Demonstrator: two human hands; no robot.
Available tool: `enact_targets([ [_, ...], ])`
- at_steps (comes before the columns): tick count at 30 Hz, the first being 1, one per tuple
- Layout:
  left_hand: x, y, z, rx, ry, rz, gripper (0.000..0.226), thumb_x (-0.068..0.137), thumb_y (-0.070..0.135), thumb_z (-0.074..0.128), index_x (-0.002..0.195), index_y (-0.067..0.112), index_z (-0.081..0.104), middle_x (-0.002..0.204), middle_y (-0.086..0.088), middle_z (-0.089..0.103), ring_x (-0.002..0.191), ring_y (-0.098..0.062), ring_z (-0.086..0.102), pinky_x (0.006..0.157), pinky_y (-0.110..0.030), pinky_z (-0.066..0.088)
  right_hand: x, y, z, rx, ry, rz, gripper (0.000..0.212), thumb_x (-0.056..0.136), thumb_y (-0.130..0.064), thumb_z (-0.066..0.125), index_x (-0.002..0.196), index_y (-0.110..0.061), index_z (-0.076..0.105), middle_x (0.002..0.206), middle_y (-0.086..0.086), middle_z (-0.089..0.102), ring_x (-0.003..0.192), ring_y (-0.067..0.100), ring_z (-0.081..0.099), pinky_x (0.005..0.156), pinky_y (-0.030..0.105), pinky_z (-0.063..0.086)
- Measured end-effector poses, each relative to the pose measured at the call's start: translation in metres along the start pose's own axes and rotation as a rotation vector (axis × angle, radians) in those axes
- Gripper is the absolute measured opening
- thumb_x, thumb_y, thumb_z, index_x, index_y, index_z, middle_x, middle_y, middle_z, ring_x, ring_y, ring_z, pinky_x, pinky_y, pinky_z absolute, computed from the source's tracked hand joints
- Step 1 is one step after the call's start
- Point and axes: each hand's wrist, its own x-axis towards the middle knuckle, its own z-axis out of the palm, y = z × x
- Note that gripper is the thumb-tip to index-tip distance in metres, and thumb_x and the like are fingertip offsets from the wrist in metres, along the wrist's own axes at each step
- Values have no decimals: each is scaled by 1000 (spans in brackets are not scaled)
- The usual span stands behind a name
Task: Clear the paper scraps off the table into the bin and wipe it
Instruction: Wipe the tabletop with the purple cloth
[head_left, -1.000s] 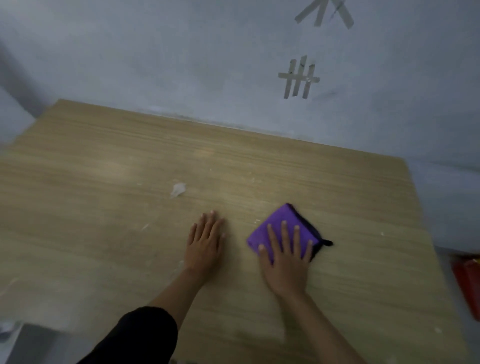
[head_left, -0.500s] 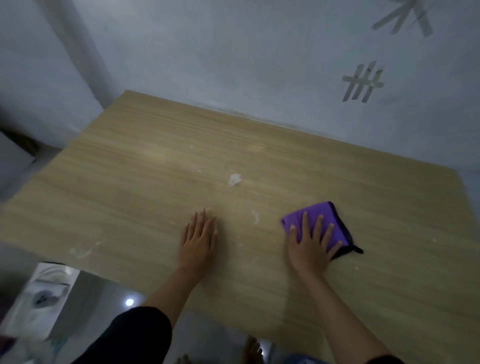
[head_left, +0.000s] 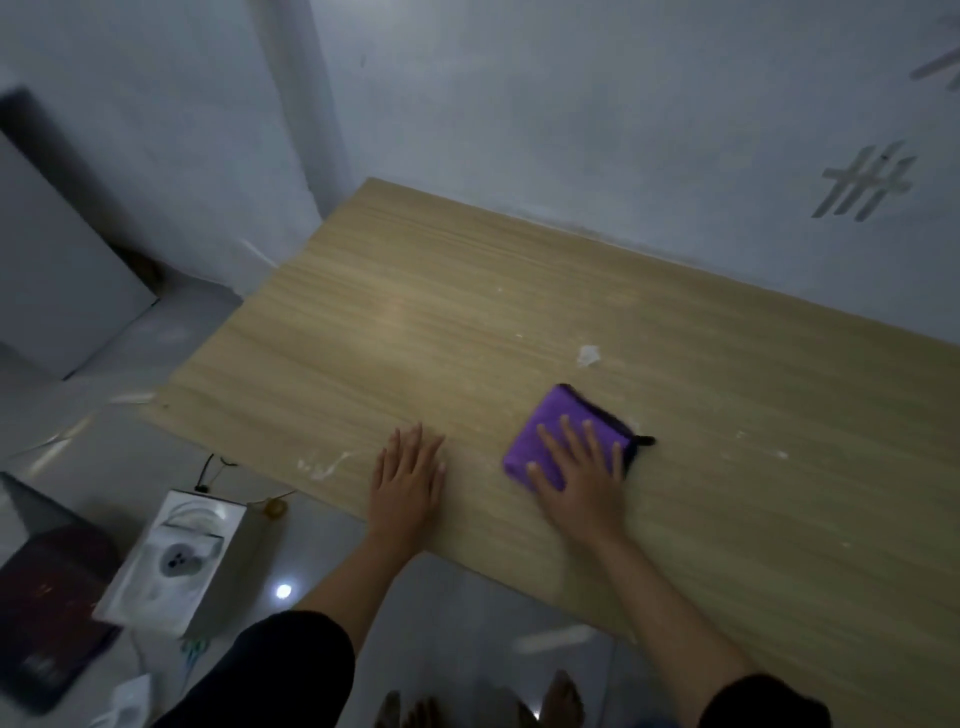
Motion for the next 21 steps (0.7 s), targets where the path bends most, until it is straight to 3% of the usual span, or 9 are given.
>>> enact_targets([
  [3,-8,-33,-6,-26,29,6,85,80,67,-10,142,26,32,156,-4,15,145,-24,6,116,-39,7,19,-26,-4,41,-44,410,58,92,-56,28,145,-36,16,158,-4,3,145,22,-7,114,56,-7],
  [5,-14,-56,-12,-48,62,-24,90,79,67,-16,142,24,31,156,-5,16,145,-23,8,116,-39,6,19,-62,6,56,-68,460,59,93,-53,25,147,-33,11,158,0,-2,144,26,-11,112,60,-9],
  [9,-19,-94,-22,-35,80,-105,75,87,57,1,142,17,31,155,-7,20,144,-21,10,115,-35,3,-20,-145,44,-28,-5,2,57,85,-51,35,138,-30,40,149,4,35,140,33,24,110,61,5],
  [12,-17,-109,-31,-33,83,-89,89,83,63,-13,143,11,30,154,-10,20,142,-20,8,115,-33,2,-37,-173,58,-94,-84,-307,55,90,-54,33,141,-34,32,151,-1,30,142,27,19,108,59,10],
  [15,-8,-118,-41,-39,70,-105,91,82,65,-9,144,8,25,155,-11,17,144,-22,9,115,-34,3,-14,-153,51,-71,-125,-414,55,89,-59,29,141,-41,28,153,-6,26,143,20,11,109,56,13],
  [17,-3,-120,-47,-14,60,-108,82,82,55,1,144,7,22,155,-12,15,144,-25,9,115,-36,4,9,-129,41,-56,-117,-282,57,86,-61,27,140,-42,27,154,-7,20,144,19,11,115,54,7],
  [21,3,-122,-54,32,-8,-115,79,79,49,-2,146,9,12,157,-11,4,145,-24,0,117,-37,1,48,-92,12,37,-49,411,57,93,-54,28,146,-35,16,158,0,4,145,25,-4,113,59,-3],
])
